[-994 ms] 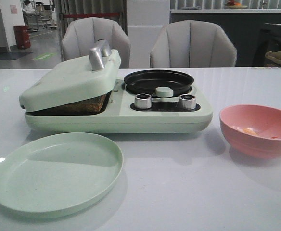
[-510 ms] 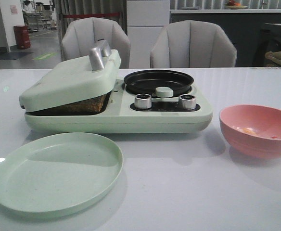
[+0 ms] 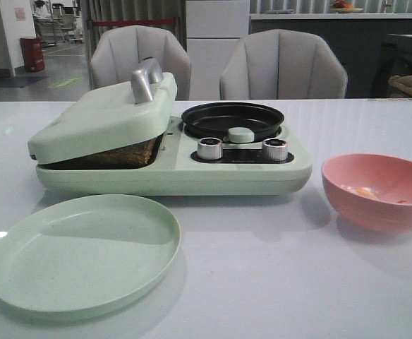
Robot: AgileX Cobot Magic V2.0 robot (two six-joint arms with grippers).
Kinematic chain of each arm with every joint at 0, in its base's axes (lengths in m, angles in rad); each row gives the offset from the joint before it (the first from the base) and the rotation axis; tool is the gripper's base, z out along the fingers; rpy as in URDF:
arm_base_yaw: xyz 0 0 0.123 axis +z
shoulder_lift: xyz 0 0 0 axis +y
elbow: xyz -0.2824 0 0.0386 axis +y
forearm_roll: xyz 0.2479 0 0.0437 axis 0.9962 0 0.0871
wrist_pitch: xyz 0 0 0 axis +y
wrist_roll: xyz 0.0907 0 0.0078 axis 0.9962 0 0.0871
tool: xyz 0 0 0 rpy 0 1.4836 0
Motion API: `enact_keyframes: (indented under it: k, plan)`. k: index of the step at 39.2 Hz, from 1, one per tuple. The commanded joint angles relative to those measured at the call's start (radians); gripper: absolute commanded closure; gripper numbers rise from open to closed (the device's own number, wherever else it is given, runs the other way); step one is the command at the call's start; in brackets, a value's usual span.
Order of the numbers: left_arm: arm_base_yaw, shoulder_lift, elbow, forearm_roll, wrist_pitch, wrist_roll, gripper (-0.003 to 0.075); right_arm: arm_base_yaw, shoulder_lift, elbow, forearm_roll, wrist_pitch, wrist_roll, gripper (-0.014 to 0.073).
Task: Make breakfast with bread and shrimp
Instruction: 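Release the lid handle and withdraw the left gripper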
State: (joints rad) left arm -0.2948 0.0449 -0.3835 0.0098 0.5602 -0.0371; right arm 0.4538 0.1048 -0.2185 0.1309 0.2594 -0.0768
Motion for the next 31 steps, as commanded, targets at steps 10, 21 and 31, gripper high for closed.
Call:
enact_keyframes:
  k: [10,21,31]
  plan:
    - [-0.003,0.011,-0.008,-0.01,-0.072,-0.007,0.0585,-0.038,0.145,-0.146,0.002,-0.086,-0.002,-0.0011]
    - [-0.003,0.011,-0.008,-0.01,-0.072,-0.007,0.0586,-0.155,0.466,-0.341,0.005,-0.018,0.055,-0.0011]
    - [-0.003,0.011,-0.008,-0.01,-0.072,-0.007,0.0586,-0.277,0.743,-0.544,0.018,0.126,0.057,-0.0011]
